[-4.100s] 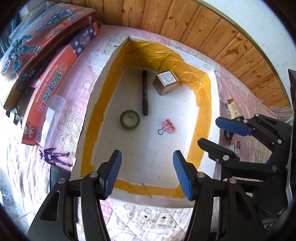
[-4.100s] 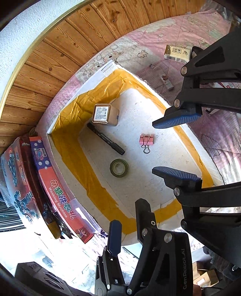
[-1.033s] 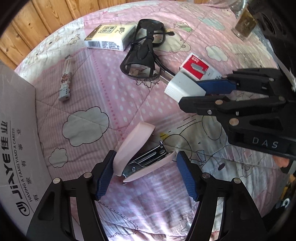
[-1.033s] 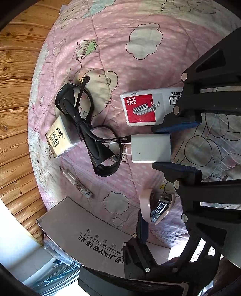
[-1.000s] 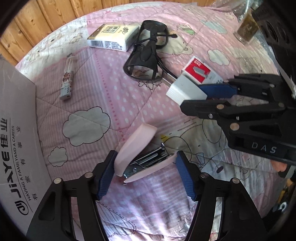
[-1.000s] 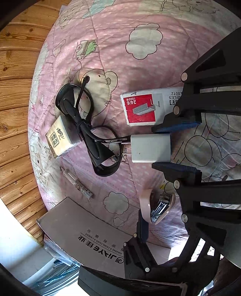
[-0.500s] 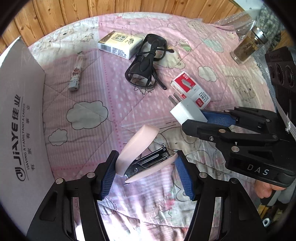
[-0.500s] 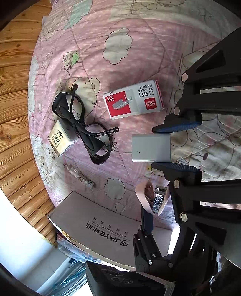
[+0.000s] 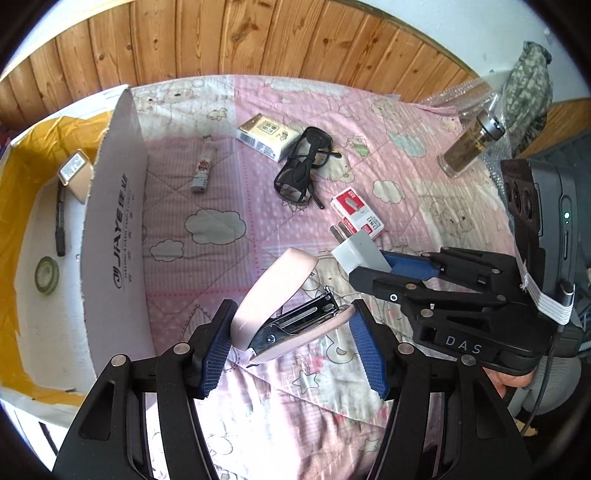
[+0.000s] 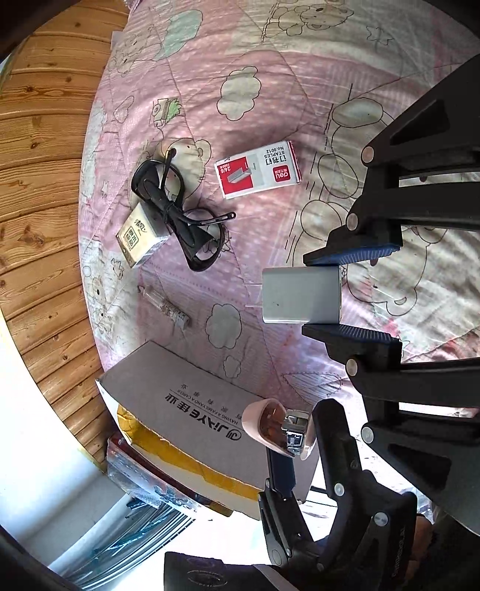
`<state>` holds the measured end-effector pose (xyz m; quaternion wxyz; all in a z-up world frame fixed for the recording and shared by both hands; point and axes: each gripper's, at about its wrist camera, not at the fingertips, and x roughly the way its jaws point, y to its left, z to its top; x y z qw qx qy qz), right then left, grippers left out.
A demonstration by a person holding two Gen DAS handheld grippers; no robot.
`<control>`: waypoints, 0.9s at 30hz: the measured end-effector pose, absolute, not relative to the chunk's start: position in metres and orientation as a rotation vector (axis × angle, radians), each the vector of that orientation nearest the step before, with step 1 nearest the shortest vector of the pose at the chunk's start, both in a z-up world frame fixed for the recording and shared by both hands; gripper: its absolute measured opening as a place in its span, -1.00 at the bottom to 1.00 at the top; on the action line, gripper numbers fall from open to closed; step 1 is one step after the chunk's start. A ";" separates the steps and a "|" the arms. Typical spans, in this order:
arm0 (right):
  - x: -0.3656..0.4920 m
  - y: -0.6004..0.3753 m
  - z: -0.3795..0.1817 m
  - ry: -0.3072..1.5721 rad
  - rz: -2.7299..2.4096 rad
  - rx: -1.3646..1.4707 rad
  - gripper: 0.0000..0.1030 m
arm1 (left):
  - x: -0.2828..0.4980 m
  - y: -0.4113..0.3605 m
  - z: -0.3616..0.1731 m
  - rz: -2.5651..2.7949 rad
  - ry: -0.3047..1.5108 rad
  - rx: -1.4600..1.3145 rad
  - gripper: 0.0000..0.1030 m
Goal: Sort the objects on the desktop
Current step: 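Carry the white charger and pink stapler over into the white box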
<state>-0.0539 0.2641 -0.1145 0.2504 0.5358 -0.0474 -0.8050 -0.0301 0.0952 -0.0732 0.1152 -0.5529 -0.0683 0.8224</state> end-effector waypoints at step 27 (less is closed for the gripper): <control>-0.019 0.172 -0.029 0.172 -2.123 1.233 -0.38 | 0.040 -0.023 0.004 2.712 -0.639 -1.409 0.23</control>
